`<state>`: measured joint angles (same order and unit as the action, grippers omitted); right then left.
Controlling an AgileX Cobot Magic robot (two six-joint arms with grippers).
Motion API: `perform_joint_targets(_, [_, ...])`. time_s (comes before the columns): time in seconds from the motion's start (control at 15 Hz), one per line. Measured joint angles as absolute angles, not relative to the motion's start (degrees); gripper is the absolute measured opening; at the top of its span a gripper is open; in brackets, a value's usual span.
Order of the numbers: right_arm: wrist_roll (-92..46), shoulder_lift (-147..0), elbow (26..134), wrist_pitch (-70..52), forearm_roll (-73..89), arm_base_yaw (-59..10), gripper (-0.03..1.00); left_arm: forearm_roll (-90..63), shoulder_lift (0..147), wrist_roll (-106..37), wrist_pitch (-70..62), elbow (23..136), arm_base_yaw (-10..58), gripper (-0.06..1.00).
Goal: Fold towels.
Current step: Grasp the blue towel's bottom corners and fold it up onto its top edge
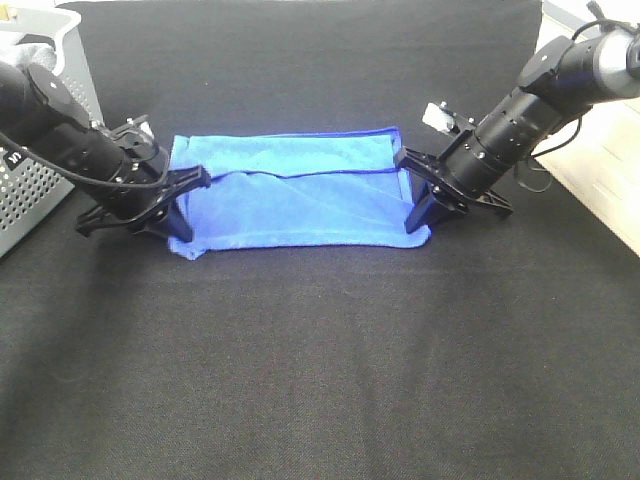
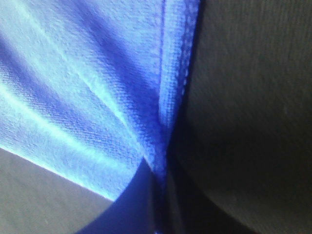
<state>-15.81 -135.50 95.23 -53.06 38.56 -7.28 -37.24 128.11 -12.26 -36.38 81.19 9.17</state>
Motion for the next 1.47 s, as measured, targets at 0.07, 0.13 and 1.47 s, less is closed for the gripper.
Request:
perform_joint_targets(0.07, [-14.7,-134.4,94.4,-54.0,36.9,-7.3,0.0,-33.7,127.1,-11.9,-39.0,81.2,9.2,0.02])
perform_joint_targets(0.13, [-14.4,-131.7,91.6,-54.8,35.6,-7.3,0.0,-30.3,125.1,-11.7,-42.7,81.2,9.2,0.02])
perform_joint_targets(1.47, [-17.9,-124.2,88.6,-49.7,35.6,-7.4,0.0,-24.7,120.8,-3.0,-43.7,85.8,9.3,0.02])
